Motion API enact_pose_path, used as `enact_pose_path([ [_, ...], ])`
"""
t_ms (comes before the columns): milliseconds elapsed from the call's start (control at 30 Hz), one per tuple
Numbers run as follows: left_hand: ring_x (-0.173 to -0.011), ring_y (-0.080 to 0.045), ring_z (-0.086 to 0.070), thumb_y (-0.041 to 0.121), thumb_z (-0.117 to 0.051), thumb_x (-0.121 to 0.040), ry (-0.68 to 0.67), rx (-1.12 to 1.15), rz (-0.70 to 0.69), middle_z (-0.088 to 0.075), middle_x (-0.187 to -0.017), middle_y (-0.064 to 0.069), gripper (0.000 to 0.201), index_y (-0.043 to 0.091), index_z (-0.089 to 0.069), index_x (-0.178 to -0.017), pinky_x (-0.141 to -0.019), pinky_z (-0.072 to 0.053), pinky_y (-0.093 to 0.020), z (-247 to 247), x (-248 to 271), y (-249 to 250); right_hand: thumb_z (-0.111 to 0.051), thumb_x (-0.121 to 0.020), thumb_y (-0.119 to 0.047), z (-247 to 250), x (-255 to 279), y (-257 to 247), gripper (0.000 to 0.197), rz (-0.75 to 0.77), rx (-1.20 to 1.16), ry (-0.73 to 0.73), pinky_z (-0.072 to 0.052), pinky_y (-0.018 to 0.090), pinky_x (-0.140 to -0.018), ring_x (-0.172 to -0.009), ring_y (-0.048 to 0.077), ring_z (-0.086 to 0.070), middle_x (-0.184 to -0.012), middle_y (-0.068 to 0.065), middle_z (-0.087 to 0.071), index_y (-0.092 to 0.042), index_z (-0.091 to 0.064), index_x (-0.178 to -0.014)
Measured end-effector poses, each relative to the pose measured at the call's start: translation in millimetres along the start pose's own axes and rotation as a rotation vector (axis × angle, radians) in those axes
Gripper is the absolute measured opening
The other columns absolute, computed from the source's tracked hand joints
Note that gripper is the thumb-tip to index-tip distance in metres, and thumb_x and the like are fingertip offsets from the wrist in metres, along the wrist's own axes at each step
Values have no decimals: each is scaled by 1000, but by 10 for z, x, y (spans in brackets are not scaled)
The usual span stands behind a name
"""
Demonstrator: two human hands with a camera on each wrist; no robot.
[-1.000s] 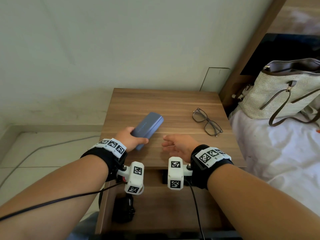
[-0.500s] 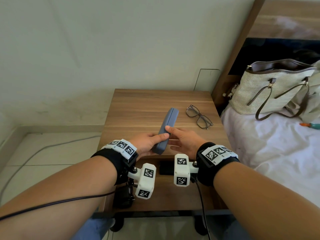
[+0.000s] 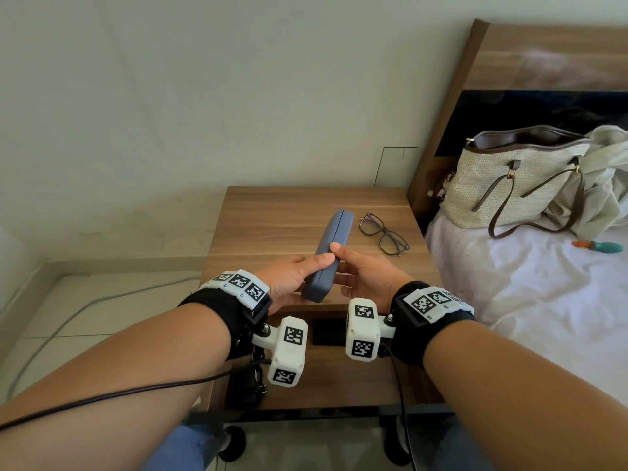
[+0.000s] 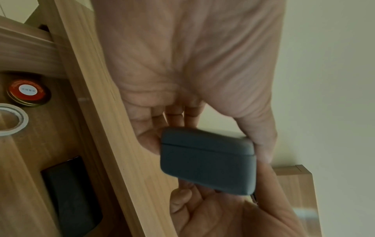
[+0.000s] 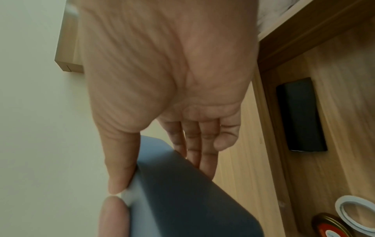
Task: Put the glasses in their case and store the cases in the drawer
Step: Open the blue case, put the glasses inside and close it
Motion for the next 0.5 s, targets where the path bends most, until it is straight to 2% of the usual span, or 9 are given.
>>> enact_pose_path([
  [133, -97, -20, -62, 45, -66, -84, 9, -17, -17, -63, -116, -10, 54, 12, -54, -125, -77, -56, -32, -35, 47, 26, -64, -88, -34, 26, 37, -14, 25, 26, -7, -17, -35, 27, -66, -77, 15, -61, -89, 4, -66, -14, -64, -104],
  [300, -95, -22, -63, 43, -67, -84, 33, -7, -29, -65, -108, -9, 50, 10, -56, -121, -75, -56, -33, -47, 63, 24, -61, -91, -32, 47, 81, -12, 22, 58, -19, -36, -31, 26, -62, -70, 11, -63, -87, 2, -68, -15, -63, -105],
  [433, -97, -24, -63, 41, -70, -82, 36, -3, -25, -66, -105, -9, 46, 13, -58, -115, -88, -54, -40, -43, 65, 13, -58, -92, -31, 69, 106, 8, 19, 73, -17, -52, -29, 27, -62, -73, 12, -61, -88, 2, -67, -16, -64, -102],
  [500, -99, -25, -63, 41, -71, -79, 35, 7, -31, -68, -106, -10, 49, 13, -59, -118, -88, -54, -41, -45, 76, 13, -57, -93, -30, 68, 121, 7, 18, 83, -19, -60, -29, 27, -64, -75, 13, -60, -89, 1, -68, -17, -64, -102],
])
Point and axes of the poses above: each hand's wrist, its own x-axis away from the middle knuckle, its own z-axis out of the back of the hand, y = z × x, the point moved 3 cm from there along -x, towards the middle knuckle
